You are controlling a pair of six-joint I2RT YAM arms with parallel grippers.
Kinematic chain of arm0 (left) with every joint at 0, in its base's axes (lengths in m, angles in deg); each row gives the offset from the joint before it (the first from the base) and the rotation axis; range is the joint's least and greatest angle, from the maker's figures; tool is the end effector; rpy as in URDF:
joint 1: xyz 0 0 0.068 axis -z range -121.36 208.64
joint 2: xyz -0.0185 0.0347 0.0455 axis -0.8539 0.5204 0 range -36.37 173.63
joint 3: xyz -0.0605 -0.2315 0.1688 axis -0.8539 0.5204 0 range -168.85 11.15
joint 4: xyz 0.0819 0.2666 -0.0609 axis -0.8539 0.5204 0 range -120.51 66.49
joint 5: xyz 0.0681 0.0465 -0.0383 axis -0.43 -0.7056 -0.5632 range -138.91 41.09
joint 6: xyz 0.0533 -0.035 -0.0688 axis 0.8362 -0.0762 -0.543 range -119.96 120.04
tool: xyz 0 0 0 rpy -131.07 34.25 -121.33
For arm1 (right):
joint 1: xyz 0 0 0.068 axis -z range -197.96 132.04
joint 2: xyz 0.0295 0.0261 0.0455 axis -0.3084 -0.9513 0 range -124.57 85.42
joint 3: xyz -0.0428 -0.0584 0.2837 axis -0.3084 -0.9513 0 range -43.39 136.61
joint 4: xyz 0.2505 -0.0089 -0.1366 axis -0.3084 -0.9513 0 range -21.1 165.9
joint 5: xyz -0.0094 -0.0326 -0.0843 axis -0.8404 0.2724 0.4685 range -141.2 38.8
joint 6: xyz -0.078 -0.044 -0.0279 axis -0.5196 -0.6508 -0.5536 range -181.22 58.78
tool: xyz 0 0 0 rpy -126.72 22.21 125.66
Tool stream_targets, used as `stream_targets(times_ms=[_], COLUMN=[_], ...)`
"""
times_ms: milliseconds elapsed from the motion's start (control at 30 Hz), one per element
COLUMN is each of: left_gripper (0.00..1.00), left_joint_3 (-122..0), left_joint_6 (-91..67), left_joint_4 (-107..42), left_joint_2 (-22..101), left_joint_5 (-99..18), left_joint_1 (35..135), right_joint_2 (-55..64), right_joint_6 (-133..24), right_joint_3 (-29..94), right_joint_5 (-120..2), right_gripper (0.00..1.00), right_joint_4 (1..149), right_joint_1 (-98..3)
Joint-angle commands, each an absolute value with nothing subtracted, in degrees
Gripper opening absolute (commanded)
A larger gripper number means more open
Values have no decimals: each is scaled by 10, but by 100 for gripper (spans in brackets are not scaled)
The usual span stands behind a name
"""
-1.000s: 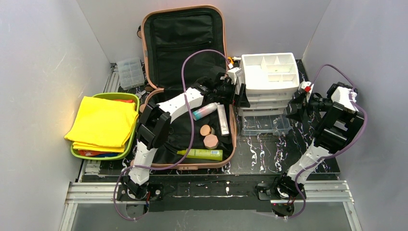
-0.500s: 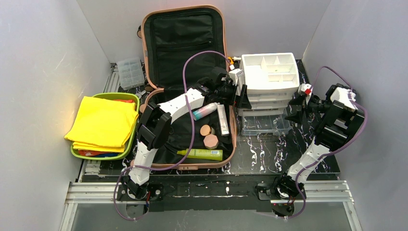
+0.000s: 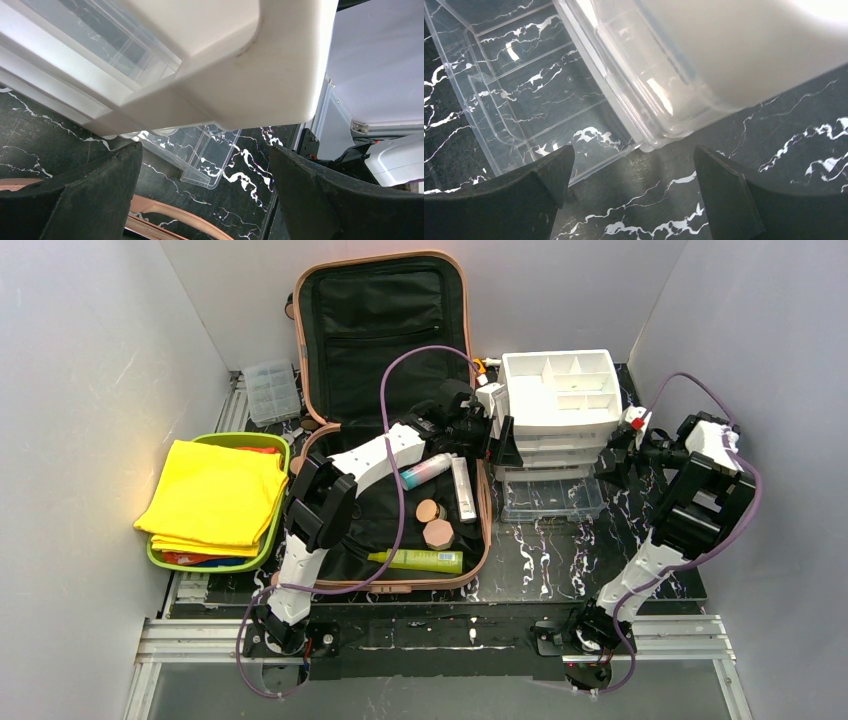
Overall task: Open, take out, and arrange the luggage
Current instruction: Open the drawer in the storage box.
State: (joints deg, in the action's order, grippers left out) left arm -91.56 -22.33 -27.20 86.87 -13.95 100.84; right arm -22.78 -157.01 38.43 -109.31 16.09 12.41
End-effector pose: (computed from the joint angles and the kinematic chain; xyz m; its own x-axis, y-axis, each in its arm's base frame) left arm 0.3982 -0.4266 0.2550 -0.6341 0.1540 -0.7578 0.7543 0.3391 -0.5622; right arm 0.3691 -0.1330 0.1990 -0.1305 -0.5325 -0.8363 -0.8785 0.4530 -0.1514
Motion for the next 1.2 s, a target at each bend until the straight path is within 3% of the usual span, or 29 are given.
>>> stream_targets(times_ms=[0,767,1167], left_gripper=[98,98,98], left_joint_3=[-924,-930,-938], left_joint_6=[-220,-205,-149], left_joint_4=[-247,-242,-216], left_joint_2=[870,876,869], left_joint_5=[-142,-148,-230], left_joint_1=[1012,1011,1012], right_joint_2=[-267,-273,-280], right_joint_6=[-1730,-1750,-1747], right_joint_3=[447,449,444], right_joint_5=[-1131,-1106,-1098], right_gripper=[98,98,98], right_joint_4=[-13,-55,-55], right_joint_1=[125,125,125])
